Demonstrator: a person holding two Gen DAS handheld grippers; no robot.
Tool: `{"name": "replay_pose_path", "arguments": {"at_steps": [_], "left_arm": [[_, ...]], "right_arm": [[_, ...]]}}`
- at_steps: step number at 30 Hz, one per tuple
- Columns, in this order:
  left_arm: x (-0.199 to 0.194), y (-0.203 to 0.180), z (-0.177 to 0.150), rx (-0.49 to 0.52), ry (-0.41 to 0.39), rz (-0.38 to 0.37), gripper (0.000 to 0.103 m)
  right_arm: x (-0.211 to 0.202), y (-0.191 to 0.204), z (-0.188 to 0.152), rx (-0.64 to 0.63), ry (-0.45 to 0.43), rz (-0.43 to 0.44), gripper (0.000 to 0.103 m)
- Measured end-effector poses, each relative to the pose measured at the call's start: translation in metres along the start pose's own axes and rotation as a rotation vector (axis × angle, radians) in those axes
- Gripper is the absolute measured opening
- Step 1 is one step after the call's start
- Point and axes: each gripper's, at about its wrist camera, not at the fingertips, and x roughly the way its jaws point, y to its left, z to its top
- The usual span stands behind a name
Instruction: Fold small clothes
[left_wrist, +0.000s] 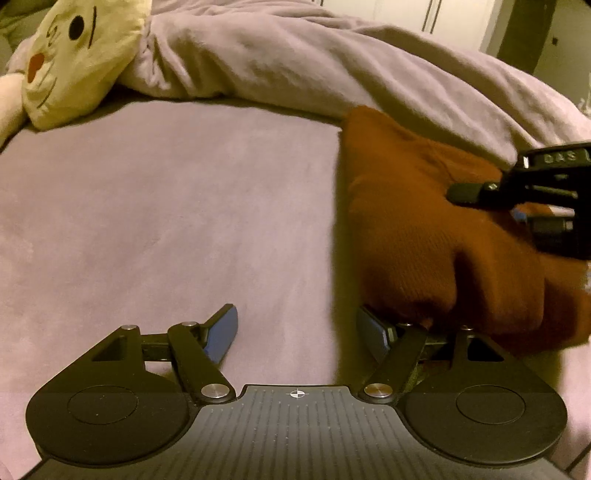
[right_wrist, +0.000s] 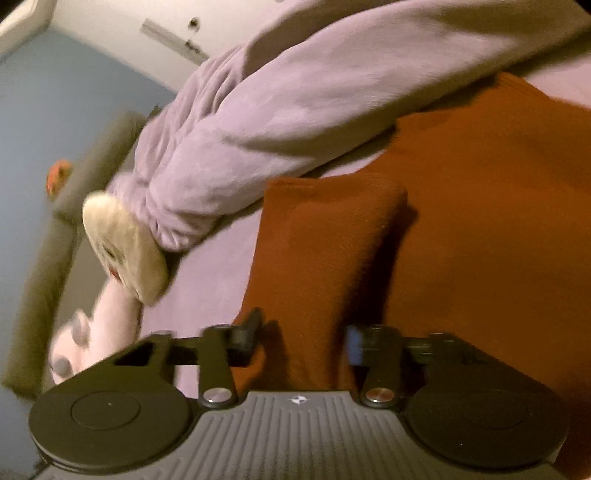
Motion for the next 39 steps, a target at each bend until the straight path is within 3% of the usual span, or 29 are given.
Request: {"name": "replay_pose_path", "arguments": {"at_steps": [4, 9, 14, 17, 19, 22, 25, 32, 39], "left_arm": [[-0.005, 0.0, -0.003, -0.004, 0.01, -0.007, 0.079], [-0.018, -0.009, 0.002, -0.001, -0.011, -0.054, 0.082], [-0.027, -0.036, 0.003, 0.044, -0.03, -0.092, 0.086], [-0.024, -0.053, 0.002, 0.074, -0.001, -0.093, 0.086], [-0.025, -0.061, 0.001, 0.09, 0.02, -0.111, 0.086], [-0.029, -0.067, 0.003, 0.092, 0.022, -0.138, 0.087], [-0.033, -0.067, 0.011, 0.051, 0.019, -0.164, 0.087], [-0.032, -0.08, 0.008, 0.066, 0.039, -0.154, 0.088], [-0.017, -0.103, 0.001, 0.128, 0.055, -0.108, 0.088]], "right_arm": [[-0.006, 0.031, 0.0, -0.257, -0.012, -0.128, 0.016], [-0.056, 0.053, 0.007, -0.511, -0.161, -0.246, 0.015], [-0.09, 0.02, 0.01, -0.636, -0.223, -0.435, 0.015], [-0.093, -0.024, 0.01, -0.603, -0.212, -0.515, 0.015], [-0.089, -0.056, 0.01, -0.517, -0.156, -0.503, 0.017], [-0.104, -0.071, 0.006, -0.403, -0.179, -0.404, 0.026], [-0.127, -0.081, 0.006, -0.251, -0.206, -0.298, 0.047], [-0.168, -0.08, -0.035, -0.105, -0.313, -0.175, 0.051], [-0.155, -0.11, -0.072, 0.132, -0.223, -0.055, 0.052]]}}
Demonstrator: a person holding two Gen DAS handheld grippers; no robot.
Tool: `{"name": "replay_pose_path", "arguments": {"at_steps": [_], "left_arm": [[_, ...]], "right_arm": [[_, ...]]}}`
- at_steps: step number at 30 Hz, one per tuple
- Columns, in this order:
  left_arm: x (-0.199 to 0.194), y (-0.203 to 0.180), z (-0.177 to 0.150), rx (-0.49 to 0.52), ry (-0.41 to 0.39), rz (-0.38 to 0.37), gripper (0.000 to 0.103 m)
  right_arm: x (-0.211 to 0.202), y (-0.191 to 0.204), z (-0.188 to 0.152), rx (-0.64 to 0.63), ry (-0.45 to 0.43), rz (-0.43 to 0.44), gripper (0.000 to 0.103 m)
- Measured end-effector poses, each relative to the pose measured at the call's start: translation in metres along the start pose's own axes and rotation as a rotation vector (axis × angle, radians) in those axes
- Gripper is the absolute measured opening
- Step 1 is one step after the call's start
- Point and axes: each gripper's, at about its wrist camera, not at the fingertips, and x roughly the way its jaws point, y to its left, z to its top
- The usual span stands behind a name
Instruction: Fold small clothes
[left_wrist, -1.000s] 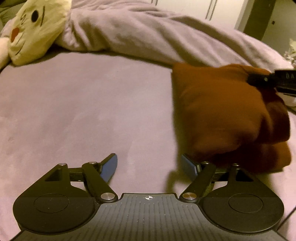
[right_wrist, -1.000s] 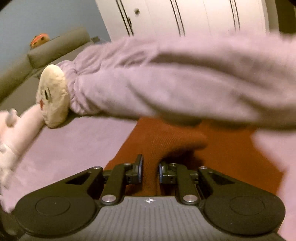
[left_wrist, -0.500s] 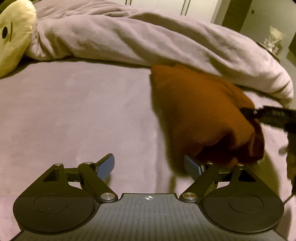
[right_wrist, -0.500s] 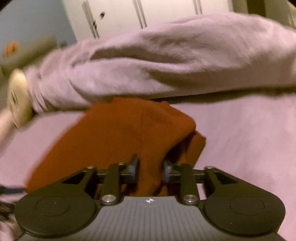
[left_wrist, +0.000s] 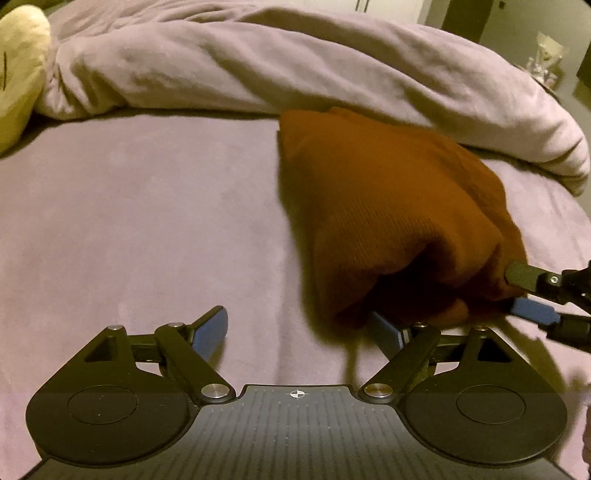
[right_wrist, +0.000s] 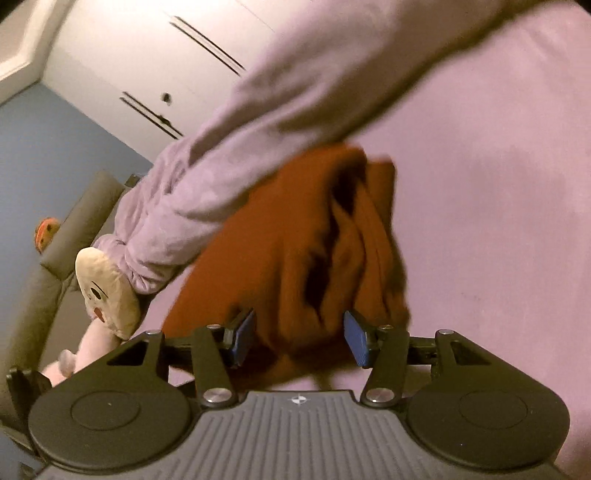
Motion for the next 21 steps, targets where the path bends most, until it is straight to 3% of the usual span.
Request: {"name": "replay_pose_path", "arguments": {"at_steps": [6, 8, 9, 13, 16, 18, 20, 21], "left_arm": [[0.009, -0.005, 0.007, -0.032, 0.004, 0.026, 0.088], [0.013, -0.007, 0.009, -0.027, 0.012, 0.02, 0.086], [0.013, -0.007, 0.01, -0.024, 0.008, 0.021, 0.085], [0.011, -0.001, 0.011, -0.041, 0.007, 0.035, 0.084], [0.015, 0.002, 0.007, -0.07, 0.027, 0.019, 0.086], [0.018, 0.003, 0.003, -0.067, 0.045, 0.031, 0.089], [0.017, 0.003, 0.0, -0.065, 0.066, 0.029, 0.09], [0.012, 0.005, -0.001, -0.065, 0.067, 0.021, 0.089]], "right_arm": [[0.017, -0.021, 0.006, 0.225, -0.017, 0.111, 0.053], [0.026, -0.028, 0.006, 0.286, -0.009, 0.132, 0.026], [0.028, -0.027, 0.008, 0.285, -0.004, 0.128, 0.021], [0.005, 0.002, 0.016, 0.042, -0.112, 0.011, 0.016], [-0.013, 0.012, 0.02, -0.069, -0.195, -0.043, 0.016], [-0.012, 0.012, 0.021, -0.142, -0.199, -0.117, 0.016], [0.005, 0.003, 0.018, -0.185, -0.136, -0.198, 0.018], [0.011, -0.001, 0.016, -0.196, -0.117, -0.223, 0.027]]}}
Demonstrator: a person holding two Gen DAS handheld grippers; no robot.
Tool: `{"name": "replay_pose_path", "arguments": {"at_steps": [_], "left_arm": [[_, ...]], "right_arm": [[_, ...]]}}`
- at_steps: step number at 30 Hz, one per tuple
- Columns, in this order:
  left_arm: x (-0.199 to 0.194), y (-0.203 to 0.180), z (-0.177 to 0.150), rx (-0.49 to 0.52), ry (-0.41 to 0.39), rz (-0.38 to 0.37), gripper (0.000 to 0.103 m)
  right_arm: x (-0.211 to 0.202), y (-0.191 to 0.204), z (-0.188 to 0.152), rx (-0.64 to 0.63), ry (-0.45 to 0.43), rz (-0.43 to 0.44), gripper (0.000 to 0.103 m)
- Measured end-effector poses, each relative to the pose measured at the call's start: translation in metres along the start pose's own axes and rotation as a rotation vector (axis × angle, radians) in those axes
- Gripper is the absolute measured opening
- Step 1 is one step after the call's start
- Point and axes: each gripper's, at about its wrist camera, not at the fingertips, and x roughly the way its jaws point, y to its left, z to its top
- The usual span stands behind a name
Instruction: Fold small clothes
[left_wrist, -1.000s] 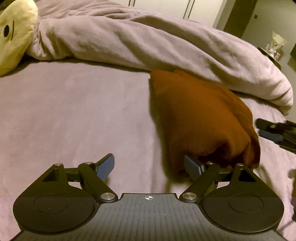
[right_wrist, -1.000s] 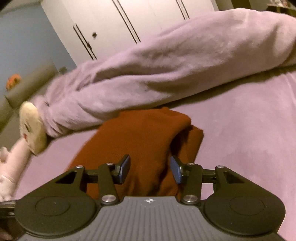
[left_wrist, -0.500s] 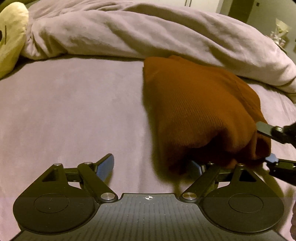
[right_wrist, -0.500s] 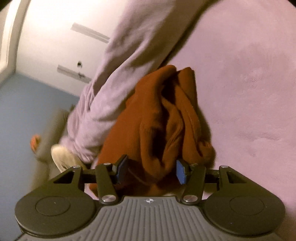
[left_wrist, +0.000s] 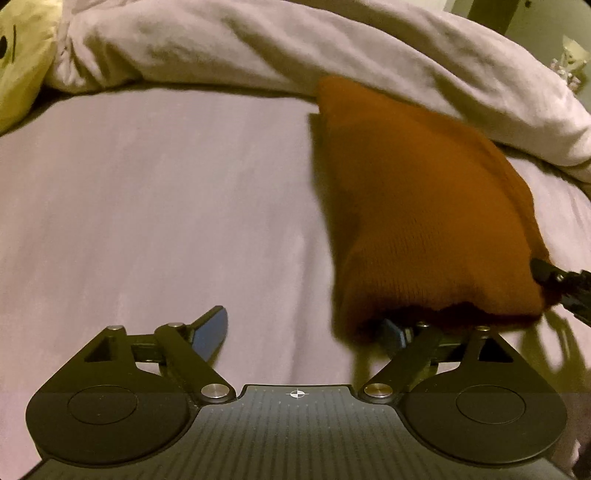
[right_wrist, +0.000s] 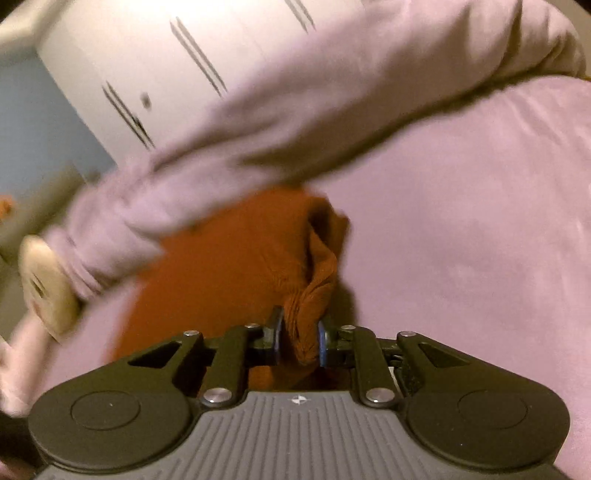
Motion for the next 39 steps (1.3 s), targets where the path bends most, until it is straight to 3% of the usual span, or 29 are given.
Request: {"name": "replay_pose_path", "arguments": {"at_steps": [1, 3, 8, 10, 14, 17, 21, 27, 32, 39], "left_arm": [[-0.007, 0.002, -0.001, 0.006, -0.007, -0.002, 0.088], [-0.025, 0.006, 0.0, 0.015, -0.047, 0.026, 0.088], [-0.052, -0.007, 0.028, -0.013, -0.192, -0.028, 0.095], [-0.041, -0.027, 0.038, 0.036, -0.2, -0.017, 0.095], [-0.002, -0.047, 0.042, 0.065, -0.166, -0.017, 0.096], [0.017, -0.047, 0.034, 0.05, -0.131, 0.001, 0.102], [0.031, -0.042, 0.026, 0.048, -0.139, -0.026, 0.103], [0.037, -0.046, 0.019, 0.066, -0.175, -0.026, 0.103], [0.041, -0.041, 0.02, 0.015, -0.172, -0.049, 0.103], [0.012, -0.035, 0.021, 0.011, -0.201, -0.046, 0.103]], "right_arm": [[0.0, -0.001, -0.001, -0.009, 0.003, -0.017, 0.039], [-0.014, -0.003, 0.005, -0.013, -0.021, -0.032, 0.047], [-0.046, 0.014, 0.014, -0.137, -0.17, -0.064, 0.044], [-0.039, 0.033, 0.015, -0.202, -0.154, -0.008, 0.036], [-0.018, 0.075, 0.007, -0.372, -0.136, 0.062, 0.034], [0.001, 0.09, 0.003, -0.454, -0.087, 0.054, 0.031], [0.018, 0.087, -0.012, -0.561, -0.053, -0.029, 0.028], [0.026, 0.078, -0.022, -0.609, -0.076, -0.037, 0.028], [0.028, 0.077, -0.026, -0.632, -0.093, -0.05, 0.028], [0.008, 0.077, -0.019, -0.582, -0.074, -0.027, 0.029]]}}
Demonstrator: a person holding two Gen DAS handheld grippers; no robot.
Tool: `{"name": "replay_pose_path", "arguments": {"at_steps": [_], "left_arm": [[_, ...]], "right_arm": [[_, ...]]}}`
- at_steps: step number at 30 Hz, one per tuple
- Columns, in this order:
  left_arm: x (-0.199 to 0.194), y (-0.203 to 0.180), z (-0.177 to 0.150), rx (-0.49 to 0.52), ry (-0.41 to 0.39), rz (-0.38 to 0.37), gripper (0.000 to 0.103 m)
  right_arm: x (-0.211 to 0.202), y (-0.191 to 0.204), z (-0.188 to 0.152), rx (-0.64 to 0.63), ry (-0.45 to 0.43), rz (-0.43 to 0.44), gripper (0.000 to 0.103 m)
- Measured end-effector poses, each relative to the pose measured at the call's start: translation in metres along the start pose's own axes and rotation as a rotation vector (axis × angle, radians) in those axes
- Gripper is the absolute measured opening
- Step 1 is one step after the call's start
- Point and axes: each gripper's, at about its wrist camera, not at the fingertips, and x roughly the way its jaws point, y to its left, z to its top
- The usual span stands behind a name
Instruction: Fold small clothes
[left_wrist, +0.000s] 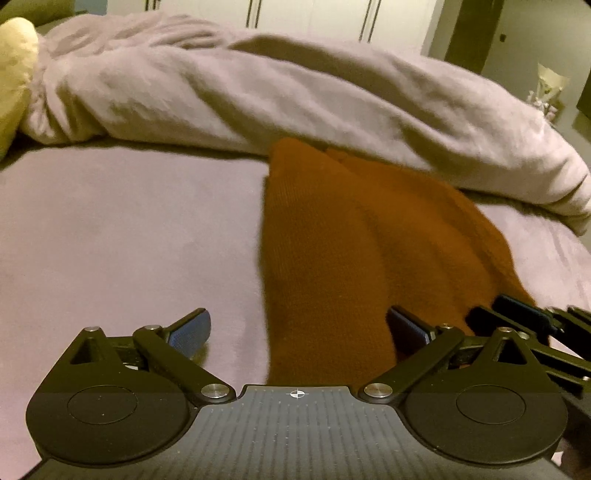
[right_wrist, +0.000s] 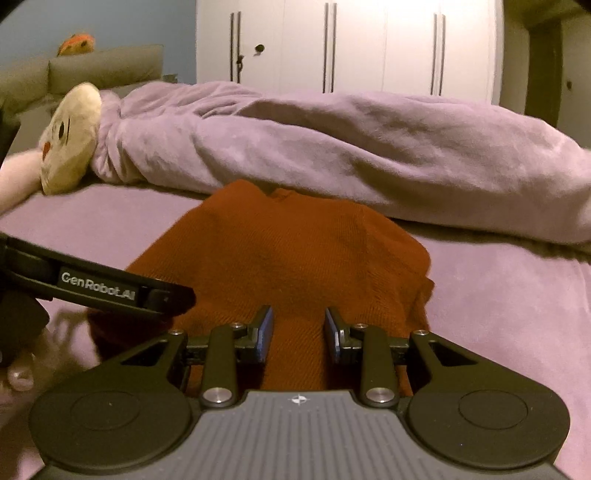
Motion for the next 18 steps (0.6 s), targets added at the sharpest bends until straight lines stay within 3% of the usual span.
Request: {"name": "replay_pose_path", "arguments": {"at_steps": [4, 8, 9, 12, 18], "left_arm": [[-0.014, 0.005, 0.012, -0.018, -0.054, 0.033, 0.103], [-0.005, 0.005, 0.019, -0.006, -0.043, 0.046, 0.103], [0.0, 0.003, 0.017, 0.012, -0.031, 0.05, 0.103], [0.015, 0.001, 0.004, 0.062, -0.011, 0.041, 0.103], [0.009, 0.031, 0.013, -0.116, 0.032, -0.087, 0.103]], "right_arm": [[-0.018, -0.011, -0.002, 0.032, -0.003, -0.028, 0.029], [-0.018, -0.018, -0.012, 0.007, 0.034, -0.113, 0.031], [-0.015, -0.021, -0.016, 0.012, 0.057, -0.123, 0.041], [-0.01, -0.04, -0.026, 0.123, 0.081, -0.084, 0.054], [-0.014, -0.081, -0.024, 0.374, 0.116, 0.065, 0.067]]}}
